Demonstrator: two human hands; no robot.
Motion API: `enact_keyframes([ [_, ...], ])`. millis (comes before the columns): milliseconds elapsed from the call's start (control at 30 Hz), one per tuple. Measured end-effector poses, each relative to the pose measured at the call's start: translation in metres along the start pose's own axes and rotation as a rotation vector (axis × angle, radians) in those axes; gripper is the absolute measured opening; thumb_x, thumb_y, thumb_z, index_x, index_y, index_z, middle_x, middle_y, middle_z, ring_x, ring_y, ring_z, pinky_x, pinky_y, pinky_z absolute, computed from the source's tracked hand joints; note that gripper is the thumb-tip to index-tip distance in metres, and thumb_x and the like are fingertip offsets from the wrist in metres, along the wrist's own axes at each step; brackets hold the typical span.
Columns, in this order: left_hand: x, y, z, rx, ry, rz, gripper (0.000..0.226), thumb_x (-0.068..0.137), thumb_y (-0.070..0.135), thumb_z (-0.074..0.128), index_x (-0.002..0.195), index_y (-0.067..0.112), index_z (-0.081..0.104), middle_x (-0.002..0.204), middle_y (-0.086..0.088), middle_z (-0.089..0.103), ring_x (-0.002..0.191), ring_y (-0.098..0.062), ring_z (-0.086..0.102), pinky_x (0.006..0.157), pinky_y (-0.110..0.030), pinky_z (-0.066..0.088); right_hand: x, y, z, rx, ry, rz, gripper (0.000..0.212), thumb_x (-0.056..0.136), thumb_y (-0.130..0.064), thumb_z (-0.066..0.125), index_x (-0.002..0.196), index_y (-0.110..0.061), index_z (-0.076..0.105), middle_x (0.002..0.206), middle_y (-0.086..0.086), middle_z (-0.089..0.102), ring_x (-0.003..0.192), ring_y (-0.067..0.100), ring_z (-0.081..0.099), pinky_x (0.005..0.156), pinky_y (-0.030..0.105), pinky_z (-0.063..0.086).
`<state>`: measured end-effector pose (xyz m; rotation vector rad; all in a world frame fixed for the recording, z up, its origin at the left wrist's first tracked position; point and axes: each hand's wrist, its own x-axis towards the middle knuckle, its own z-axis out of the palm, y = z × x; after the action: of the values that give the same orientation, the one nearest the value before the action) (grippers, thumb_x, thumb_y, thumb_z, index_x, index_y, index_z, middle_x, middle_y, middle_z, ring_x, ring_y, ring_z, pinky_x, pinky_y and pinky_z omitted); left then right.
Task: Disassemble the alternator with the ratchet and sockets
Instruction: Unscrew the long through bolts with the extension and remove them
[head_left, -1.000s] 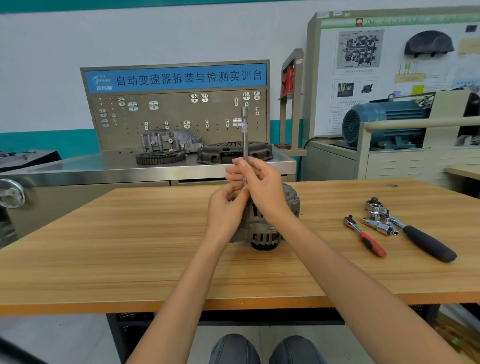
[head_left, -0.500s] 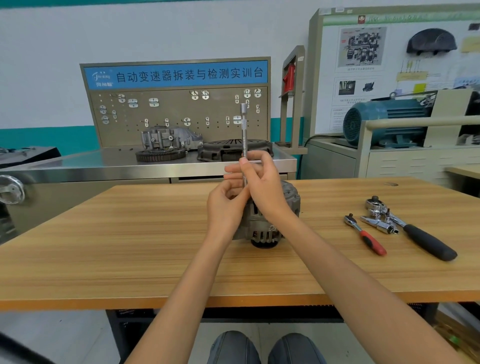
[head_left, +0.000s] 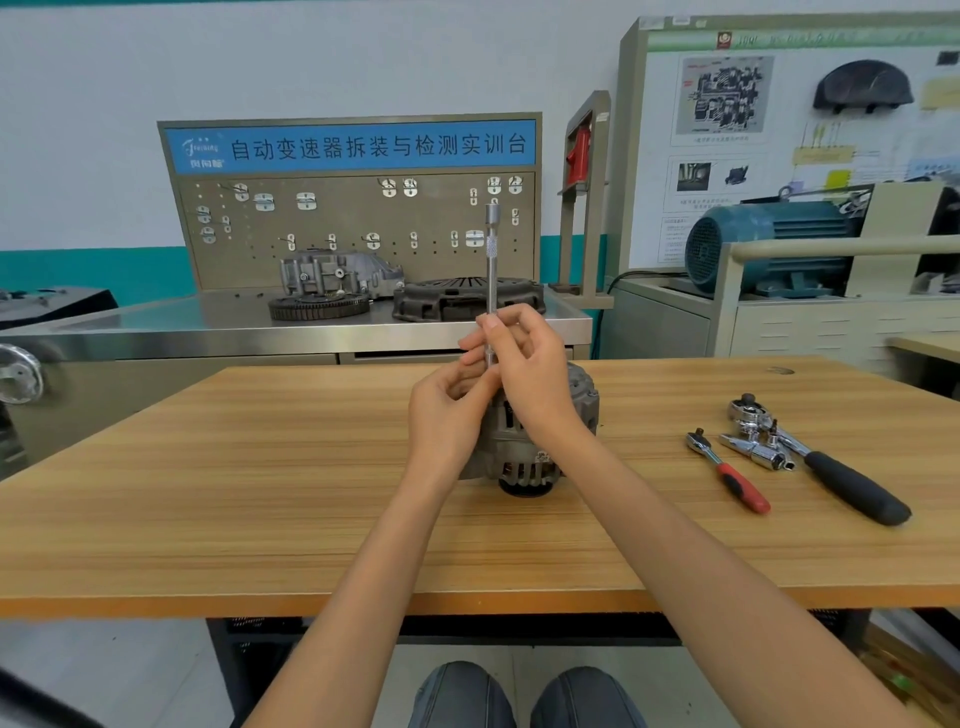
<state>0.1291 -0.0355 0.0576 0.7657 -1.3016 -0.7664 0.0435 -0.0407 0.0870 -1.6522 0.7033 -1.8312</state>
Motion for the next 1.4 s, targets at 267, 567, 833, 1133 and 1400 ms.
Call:
enact_keyframes([
  [267, 0.0012, 0.0009, 0.0044, 0.022, 0.055, -0.02, 0.015, 0.088, 0.009, 0.065, 0.094, 0.024, 0.066, 0.084, 0.005, 0.07, 0.073, 0.002, 0.063, 0.071, -0.017, 0.052, -0.0007, -0.0008, 0.0024, 0.038, 0.002, 0.07, 0.013, 0.093, -0.014, 0.057, 0.105, -0.01, 0.054, 0.082, 0.003, 0.068, 0.071, 0.01, 0.065, 0.065, 0.024, 0.056],
  [567, -0.0048, 0.0009, 0.0002, 0.031, -0.04, 0.01, 0.019, 0.093, 0.018, 0.059, 0.087, 0.031, 0.071, 0.081, 0.013, 0.074, 0.078, 0.005, 0.066, 0.065, -0.01, 0.049, -0.0002, -0.001, 0.001, -0.02, 0.003, -0.02, 0.009, 0.094, -0.009, 0.054, 0.087, -0.014, 0.054, 0.08, 0.004, 0.067, 0.067, 0.008, 0.064, 0.065, 0.02, 0.053],
  [833, -0.0026, -0.0021, 0.0001, -0.001, -0.044, -0.008, 0.017, 0.093, 0.015, 0.059, 0.105, 0.017, 0.071, 0.086, 0.014, 0.074, 0.084, 0.005, 0.067, 0.066, -0.008, 0.047, 0.002, 0.0025, 0.0004, 0.007, -0.015, -0.031, 0.006, 0.095, -0.008, 0.053, 0.09, -0.009, 0.055, 0.076, 0.006, 0.067, 0.066, 0.011, 0.065, 0.065, 0.022, 0.054],
  [1133, -0.0003, -0.0036, 0.0015, -0.092, -0.01, -0.069, 0.014, 0.089, 0.009, 0.064, 0.097, 0.019, 0.07, 0.089, 0.004, 0.075, 0.086, -0.003, 0.07, 0.07, -0.013, 0.052, 0.0008, 0.0028, 0.0024, -0.001, -0.033, -0.012, 0.013, 0.098, -0.011, 0.046, 0.095, -0.009, 0.058, 0.077, 0.003, 0.065, 0.065, 0.007, 0.064, 0.065, 0.02, 0.054],
  [1400, -0.0011, -0.0045, 0.0016, -0.056, -0.009, -0.059, 0.017, 0.095, 0.021, 0.058, 0.105, 0.019, 0.07, 0.093, 0.004, 0.074, 0.089, -0.002, 0.067, 0.07, -0.013, 0.05, 0.0007, 0.0009, 0.0018, 0.007, -0.042, 0.011, 0.018, 0.099, -0.009, 0.042, 0.092, -0.009, 0.058, 0.076, 0.004, 0.065, 0.064, 0.007, 0.063, 0.067, 0.022, 0.054],
])
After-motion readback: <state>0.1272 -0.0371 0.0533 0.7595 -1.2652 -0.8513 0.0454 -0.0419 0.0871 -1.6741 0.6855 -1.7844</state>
